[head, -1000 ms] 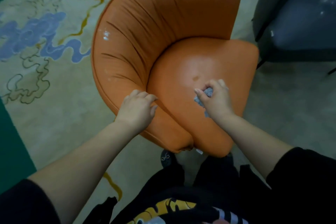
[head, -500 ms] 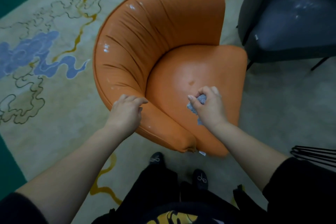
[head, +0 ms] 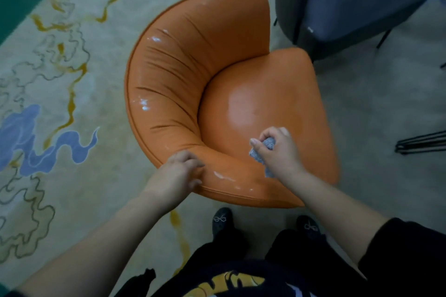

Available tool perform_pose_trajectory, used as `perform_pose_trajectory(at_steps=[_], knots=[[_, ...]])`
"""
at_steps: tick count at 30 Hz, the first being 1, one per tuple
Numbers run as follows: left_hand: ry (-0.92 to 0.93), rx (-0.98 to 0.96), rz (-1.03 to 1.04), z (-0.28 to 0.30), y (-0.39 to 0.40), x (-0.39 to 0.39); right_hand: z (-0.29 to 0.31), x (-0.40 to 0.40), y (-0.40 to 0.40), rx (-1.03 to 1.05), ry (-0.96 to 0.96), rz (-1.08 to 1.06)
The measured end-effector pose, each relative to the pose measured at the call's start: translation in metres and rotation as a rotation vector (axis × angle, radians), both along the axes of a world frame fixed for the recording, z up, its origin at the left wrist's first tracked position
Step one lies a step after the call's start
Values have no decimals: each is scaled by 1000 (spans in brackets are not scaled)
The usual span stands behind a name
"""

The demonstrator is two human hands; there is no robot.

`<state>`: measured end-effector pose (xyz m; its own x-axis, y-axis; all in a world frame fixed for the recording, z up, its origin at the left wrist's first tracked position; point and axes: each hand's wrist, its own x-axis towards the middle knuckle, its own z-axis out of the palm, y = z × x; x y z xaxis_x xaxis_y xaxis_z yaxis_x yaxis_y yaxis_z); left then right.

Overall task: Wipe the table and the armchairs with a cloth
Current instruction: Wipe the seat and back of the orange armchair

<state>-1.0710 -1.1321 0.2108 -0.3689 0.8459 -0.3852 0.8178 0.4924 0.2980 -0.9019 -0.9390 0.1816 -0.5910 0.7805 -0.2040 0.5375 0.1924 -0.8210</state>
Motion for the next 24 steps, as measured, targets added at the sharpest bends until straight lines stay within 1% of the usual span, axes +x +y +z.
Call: perform_pose_trajectory(at_steps=[2,5,7,10,13,15,19,24], knots=[[-40,-28,-43,-7,-5,-9,-6,-6,-16,-19,-12,-48],[-63,1,-91,-14,-8,-17,-14,-14,-42,-53,-38,-53],[-60,19,-113,-17,-7,-19,-20,-19,-58,-89,-71,4],[-76,44,-123,-17,-6,-20,-18,-16,-65,-147,-149,144],[-119,70,-95,-18,-6,-22,-11,-1,-57,-186,-136,270],[-156,74,-62,-19,-4,-23,-10,6,-55,-184,-134,316],[-197,68,-32,-19,-2,-24,-13,5,-58,-129,-175,301],[-204,83,-10,-19,-5,-23,-15,-6,-64,-133,-90,198]])
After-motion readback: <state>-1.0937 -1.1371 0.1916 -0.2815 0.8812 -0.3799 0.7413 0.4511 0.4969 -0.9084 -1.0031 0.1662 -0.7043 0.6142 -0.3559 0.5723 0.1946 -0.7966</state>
